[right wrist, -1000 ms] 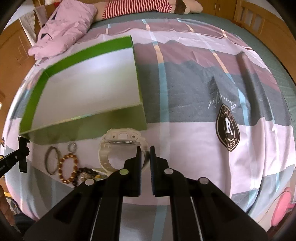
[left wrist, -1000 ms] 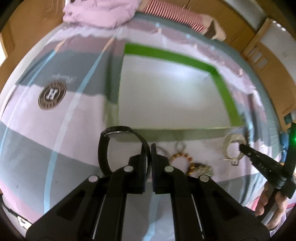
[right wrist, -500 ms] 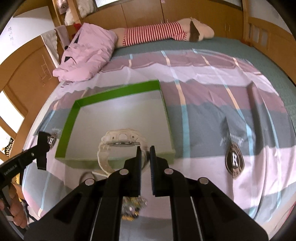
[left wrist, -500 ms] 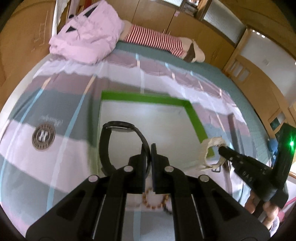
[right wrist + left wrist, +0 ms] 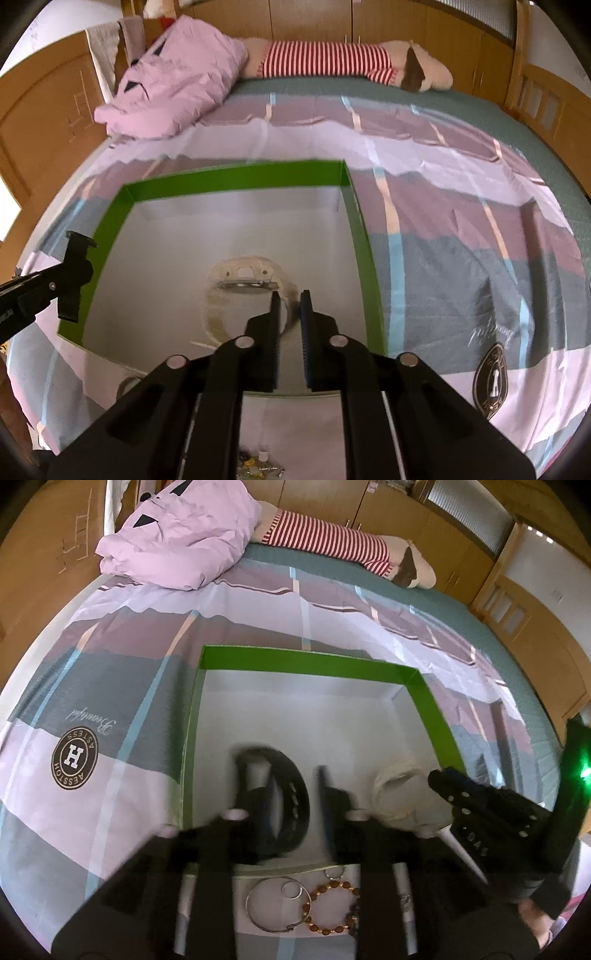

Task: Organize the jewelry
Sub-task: 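Carry both watches into the green box and open both tools, then grasp the green jade bracelet with the right tool while the left tool grasps the silver bangle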

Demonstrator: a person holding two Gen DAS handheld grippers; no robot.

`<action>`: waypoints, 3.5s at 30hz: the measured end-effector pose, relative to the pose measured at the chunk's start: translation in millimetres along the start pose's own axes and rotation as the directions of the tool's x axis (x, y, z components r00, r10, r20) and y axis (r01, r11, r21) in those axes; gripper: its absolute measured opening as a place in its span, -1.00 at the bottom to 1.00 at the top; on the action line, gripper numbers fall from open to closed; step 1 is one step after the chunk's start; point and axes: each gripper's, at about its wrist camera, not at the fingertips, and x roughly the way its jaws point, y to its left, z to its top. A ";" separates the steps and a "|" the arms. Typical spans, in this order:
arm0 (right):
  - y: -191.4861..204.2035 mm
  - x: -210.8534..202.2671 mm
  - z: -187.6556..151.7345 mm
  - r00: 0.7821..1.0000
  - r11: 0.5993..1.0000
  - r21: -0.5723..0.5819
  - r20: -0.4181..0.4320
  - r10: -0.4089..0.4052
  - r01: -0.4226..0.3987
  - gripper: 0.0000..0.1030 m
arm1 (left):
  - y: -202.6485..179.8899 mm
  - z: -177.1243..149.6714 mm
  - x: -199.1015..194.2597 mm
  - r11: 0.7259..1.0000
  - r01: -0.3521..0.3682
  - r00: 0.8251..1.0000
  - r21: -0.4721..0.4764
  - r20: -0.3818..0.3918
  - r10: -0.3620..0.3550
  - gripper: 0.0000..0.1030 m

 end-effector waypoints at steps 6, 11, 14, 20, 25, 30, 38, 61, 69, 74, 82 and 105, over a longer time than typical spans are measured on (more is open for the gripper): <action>-15.5 -21.3 -3.1 0.999 0.994 0.099 0.003 0.039 -0.039 -0.26 | -6.2 -14.3 -13.7 0.999 0.020 1.000 0.040 -0.016 -0.019 -0.20; -19.1 -39.4 -18.1 0.989 0.983 0.141 -0.073 0.126 -0.115 -0.25 | -14.5 -36.3 -23.3 0.996 -0.010 1.000 0.093 -0.020 0.012 -0.20; -10.4 -43.2 -29.0 0.987 0.990 0.094 -0.116 0.113 -0.103 -0.25 | -16.9 -49.2 -27.5 0.994 -0.024 1.000 0.107 -0.017 0.026 -0.14; -4.1 -41.4 -48.7 0.981 0.995 0.049 -0.172 0.094 -0.087 -0.25 | -18.4 -64.3 -24.9 0.989 -0.044 0.998 0.139 -0.044 0.050 -0.10; 7.9 -30.4 -65.5 0.963 0.995 -0.009 -0.252 0.092 -0.097 -0.26 | -11.2 -71.0 -16.2 0.989 -0.055 0.994 0.138 -0.091 0.068 -0.08; 32.6 -13.3 -85.0 0.945 0.989 -0.118 -0.322 0.052 -0.094 -0.26 | -2.9 -75.5 -8.8 0.991 -0.058 0.988 0.120 -0.137 0.074 -0.02; 35.6 -6.8 -87.1 0.952 0.991 -0.123 -0.305 0.007 -0.047 -0.96 | 6.5 -79.9 2.3 0.992 -0.083 0.976 0.094 -0.193 0.100 0.05; 22.5 19.3 -91.8 0.891 0.992 0.022 -0.438 0.122 -0.125 -0.34 | 5.7 -95.5 47.8 0.979 -0.168 0.928 0.112 -0.317 0.195 -0.04; 15.8 -3.9 -79.3 0.929 0.990 0.048 -0.342 0.140 -0.131 -0.86 | 29.4 -89.0 44.7 0.982 -0.177 0.930 0.063 -0.316 0.188 -0.48; -10.8 -23.0 -58.7 0.965 0.987 0.117 -0.224 0.136 -0.112 -0.86 | 38.0 -86.2 46.4 0.983 -0.178 0.930 0.050 -0.318 0.184 -0.48; -33.3 -8.4 -62.5 0.954 0.990 0.134 -0.290 0.077 -0.039 -0.86 | 37.8 -83.5 46.1 0.987 -0.157 0.933 0.017 -0.327 0.154 -0.31; -20.1 10.4 -74.8 0.920 0.989 0.131 -0.376 0.112 -0.066 -0.31 | 28.5 -83.6 49.1 0.981 -0.187 0.930 0.048 -0.313 0.192 -0.72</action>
